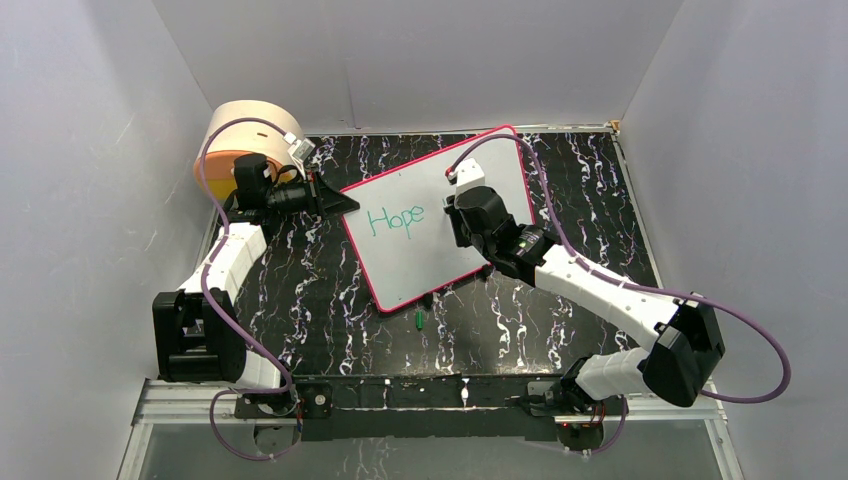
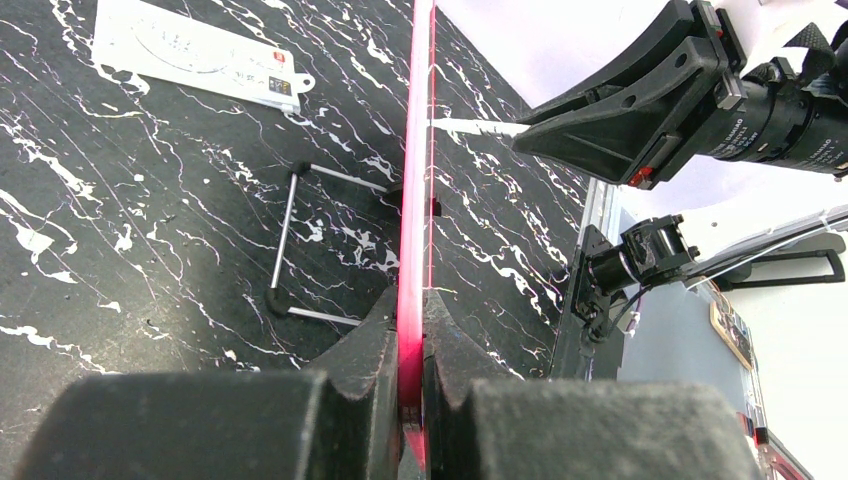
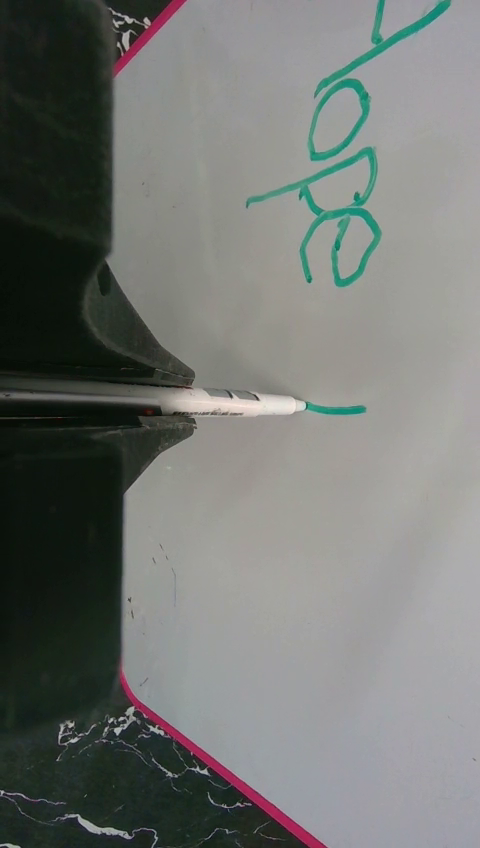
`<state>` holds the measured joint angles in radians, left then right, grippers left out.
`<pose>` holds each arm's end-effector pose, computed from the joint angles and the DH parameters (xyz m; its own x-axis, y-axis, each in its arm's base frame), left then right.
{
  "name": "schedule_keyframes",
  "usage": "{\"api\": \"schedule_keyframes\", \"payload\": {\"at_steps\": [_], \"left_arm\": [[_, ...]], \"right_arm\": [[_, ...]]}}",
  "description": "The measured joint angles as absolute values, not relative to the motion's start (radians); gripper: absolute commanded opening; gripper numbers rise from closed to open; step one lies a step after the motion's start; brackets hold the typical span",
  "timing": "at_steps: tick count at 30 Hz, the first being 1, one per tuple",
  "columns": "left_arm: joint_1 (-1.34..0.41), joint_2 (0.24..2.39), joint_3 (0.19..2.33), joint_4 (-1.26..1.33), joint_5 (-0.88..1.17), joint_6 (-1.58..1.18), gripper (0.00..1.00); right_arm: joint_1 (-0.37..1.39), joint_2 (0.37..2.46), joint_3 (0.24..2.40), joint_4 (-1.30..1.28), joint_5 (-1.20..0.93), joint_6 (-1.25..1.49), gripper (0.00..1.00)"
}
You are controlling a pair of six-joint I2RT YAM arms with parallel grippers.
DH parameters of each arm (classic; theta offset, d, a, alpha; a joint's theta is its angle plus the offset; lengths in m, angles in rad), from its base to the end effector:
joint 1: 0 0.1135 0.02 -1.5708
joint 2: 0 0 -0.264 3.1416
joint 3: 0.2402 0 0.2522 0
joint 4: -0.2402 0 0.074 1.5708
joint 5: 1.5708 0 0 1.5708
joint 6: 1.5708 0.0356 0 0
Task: Write a sentence on the whiteboard
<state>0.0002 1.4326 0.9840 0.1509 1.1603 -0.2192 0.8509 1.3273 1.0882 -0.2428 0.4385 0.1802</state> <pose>0.3147 -0.0326 0.2969 -0.4769 -0.0869 -0.8747 0.7918 0.3897 -0.4704 0.2109 0.2176 0.3208 -0.3782 -0.1851 -0.9070 -0.3709 0.9280 -0.0348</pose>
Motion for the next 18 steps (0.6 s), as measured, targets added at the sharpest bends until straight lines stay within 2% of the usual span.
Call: {"api": "schedule_keyframes", "payload": {"at_steps": [18], "left_arm": [[-0.002,1.433,0.987,0.147,1.159,-0.216,0.0]], "right_arm": [[0.851,1.325,1.082,-0.2,0.464,0.176,0.0]]}}
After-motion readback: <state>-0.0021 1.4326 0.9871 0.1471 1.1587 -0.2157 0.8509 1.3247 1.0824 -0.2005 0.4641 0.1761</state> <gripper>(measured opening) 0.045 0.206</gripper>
